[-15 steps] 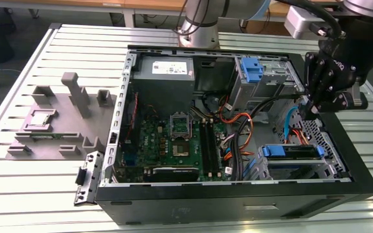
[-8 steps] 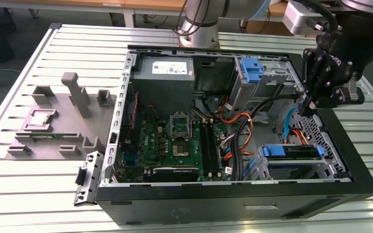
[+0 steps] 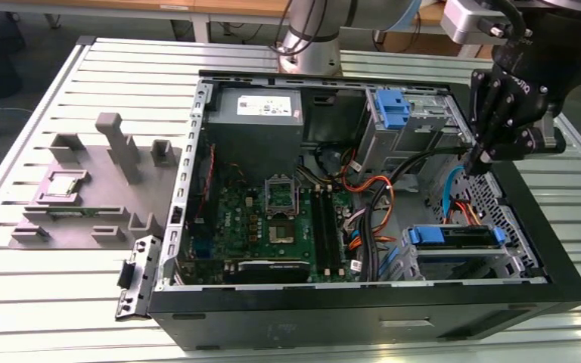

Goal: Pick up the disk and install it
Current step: 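Insert the second disk wire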

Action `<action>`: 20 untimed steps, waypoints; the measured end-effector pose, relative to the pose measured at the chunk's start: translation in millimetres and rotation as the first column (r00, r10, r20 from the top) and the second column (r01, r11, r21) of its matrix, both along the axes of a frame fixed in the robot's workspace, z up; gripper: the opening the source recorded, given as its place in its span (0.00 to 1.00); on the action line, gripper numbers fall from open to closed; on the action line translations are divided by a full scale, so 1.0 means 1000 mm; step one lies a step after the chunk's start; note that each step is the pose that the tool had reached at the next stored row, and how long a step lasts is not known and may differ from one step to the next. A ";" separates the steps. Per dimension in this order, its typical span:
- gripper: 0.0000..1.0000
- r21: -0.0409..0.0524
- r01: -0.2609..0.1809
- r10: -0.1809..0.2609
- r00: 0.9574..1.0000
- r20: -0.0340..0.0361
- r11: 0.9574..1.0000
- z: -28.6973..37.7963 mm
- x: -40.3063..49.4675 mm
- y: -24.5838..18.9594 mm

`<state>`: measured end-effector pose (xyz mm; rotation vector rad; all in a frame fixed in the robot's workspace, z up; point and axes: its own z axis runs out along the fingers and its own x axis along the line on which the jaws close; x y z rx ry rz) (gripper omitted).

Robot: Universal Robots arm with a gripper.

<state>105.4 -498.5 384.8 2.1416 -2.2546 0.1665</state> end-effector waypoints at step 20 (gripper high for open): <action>0.11 0.003 0.000 0.000 1.000 -0.023 1.000 -0.0002 0.0068 0.0150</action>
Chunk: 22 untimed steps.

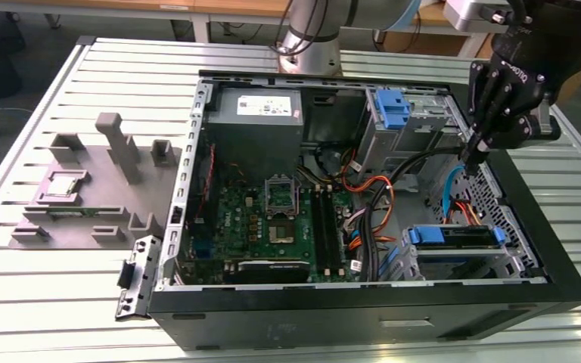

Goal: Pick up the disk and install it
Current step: 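Insert the second disk wire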

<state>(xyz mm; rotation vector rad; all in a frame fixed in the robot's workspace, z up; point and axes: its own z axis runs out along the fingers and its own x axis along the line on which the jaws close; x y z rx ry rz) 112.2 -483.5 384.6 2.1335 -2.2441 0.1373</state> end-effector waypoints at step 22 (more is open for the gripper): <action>0.24 -0.064 0.000 0.000 1.000 0.000 0.998 -0.0163 0.0002 0.0035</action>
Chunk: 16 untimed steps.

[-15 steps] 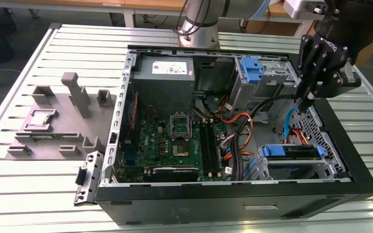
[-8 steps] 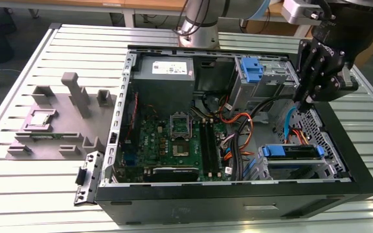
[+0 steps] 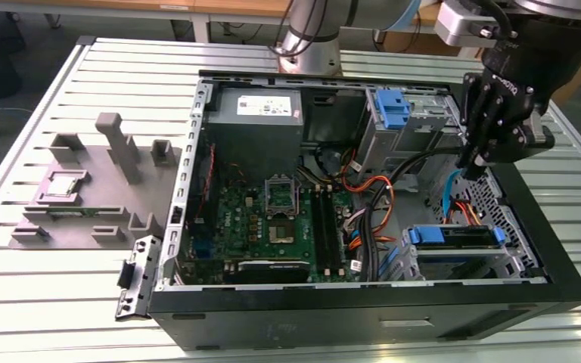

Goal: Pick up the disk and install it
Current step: 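Insert the second disk wire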

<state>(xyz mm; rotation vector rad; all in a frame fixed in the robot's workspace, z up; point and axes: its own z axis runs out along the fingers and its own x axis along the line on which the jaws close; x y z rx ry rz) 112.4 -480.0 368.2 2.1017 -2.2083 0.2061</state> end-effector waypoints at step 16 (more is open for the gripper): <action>0.18 -0.087 0.000 0.000 1.000 0.000 0.996 -0.0142 0.0004 0.0001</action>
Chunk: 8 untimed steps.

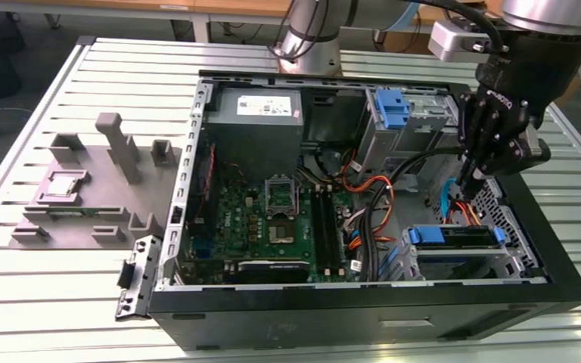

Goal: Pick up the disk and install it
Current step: 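Insert the second disk wire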

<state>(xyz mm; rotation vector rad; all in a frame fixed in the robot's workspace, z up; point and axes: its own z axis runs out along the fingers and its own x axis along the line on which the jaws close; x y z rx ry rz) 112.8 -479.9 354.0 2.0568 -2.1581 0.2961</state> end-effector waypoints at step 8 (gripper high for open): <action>0.24 -0.011 0.000 0.000 1.000 0.000 1.000 -0.0055 0.0001 0.0000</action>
